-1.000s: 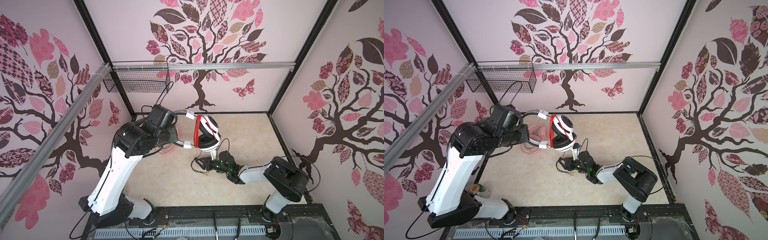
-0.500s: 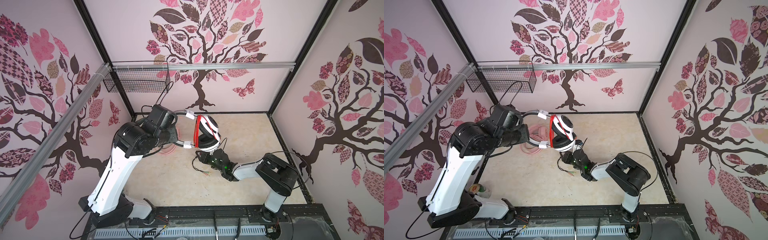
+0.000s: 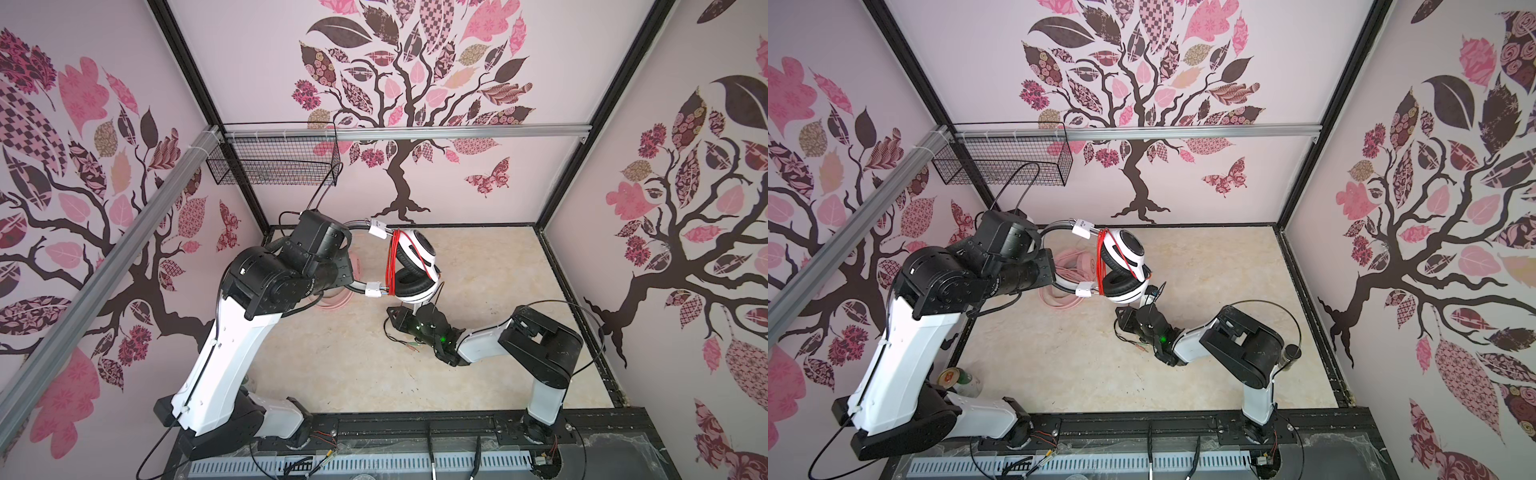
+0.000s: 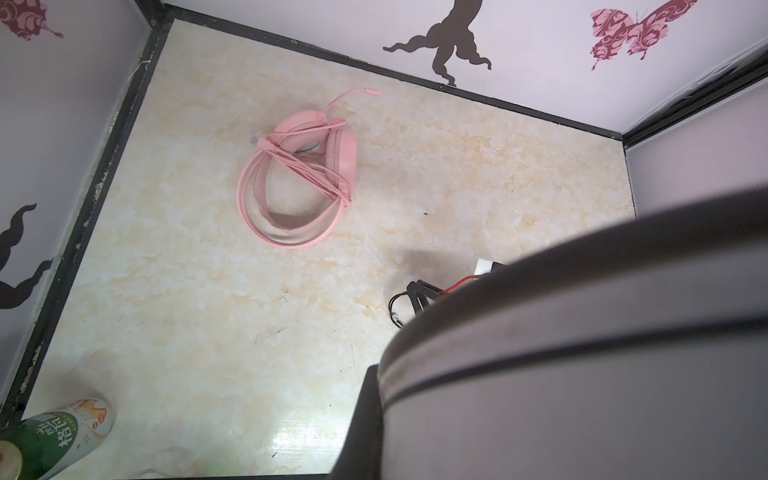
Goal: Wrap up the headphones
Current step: 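Grasp the cable near the black splitter with the right gripper, then pull the red cable toward the robot with the right gripper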
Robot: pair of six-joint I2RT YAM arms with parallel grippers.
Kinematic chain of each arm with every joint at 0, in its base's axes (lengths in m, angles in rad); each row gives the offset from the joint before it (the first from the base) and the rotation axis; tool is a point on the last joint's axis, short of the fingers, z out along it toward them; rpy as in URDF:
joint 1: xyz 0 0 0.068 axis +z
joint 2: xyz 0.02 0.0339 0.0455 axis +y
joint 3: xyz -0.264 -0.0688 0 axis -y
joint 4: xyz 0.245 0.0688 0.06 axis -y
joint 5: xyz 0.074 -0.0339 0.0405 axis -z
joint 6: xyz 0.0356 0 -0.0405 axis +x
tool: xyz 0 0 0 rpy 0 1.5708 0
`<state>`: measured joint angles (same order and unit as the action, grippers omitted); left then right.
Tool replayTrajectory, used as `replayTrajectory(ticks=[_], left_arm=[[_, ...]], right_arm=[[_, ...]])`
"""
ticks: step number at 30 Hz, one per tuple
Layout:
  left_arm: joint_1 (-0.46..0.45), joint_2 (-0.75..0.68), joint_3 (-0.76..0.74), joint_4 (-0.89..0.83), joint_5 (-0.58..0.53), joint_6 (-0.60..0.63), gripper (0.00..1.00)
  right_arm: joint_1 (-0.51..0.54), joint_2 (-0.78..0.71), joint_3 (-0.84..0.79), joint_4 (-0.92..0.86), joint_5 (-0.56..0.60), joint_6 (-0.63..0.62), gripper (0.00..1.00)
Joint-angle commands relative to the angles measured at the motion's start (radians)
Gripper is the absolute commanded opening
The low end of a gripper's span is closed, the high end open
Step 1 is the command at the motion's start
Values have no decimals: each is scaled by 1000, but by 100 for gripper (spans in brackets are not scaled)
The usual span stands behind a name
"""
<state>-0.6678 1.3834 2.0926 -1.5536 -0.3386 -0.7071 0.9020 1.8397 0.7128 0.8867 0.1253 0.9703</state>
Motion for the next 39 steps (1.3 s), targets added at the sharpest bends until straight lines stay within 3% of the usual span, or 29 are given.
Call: replayTrajectory(ticks=[1, 10, 13, 20, 25, 28, 32, 39], left_arm=[[2, -29, 3, 82, 3, -23, 0], [1, -37, 0, 81, -6, -26, 0], [4, -30, 5, 75, -27, -32, 0], [14, -5, 46, 58, -131, -41, 0], [30, -4, 17, 99, -191, -59, 0], [76, -2, -18, 131, -128, -91, 0], [161, -3, -80, 185, 28, -132, 0], [173, 0, -118, 218, 74, -161, 0]], right_arm=[[9, 27, 0, -9, 25, 9, 33], [17, 30, -3, -2, 19, -2, 11], [25, 16, -4, -51, 9, -32, 10], [75, -146, -115, -211, -37, -306, 5], [118, -305, -162, -417, -124, -533, 2], [157, -341, -114, -600, -181, -634, 2], [256, -336, -35, -768, -143, -727, 2], [386, -297, 94, -912, -58, -800, 2]])
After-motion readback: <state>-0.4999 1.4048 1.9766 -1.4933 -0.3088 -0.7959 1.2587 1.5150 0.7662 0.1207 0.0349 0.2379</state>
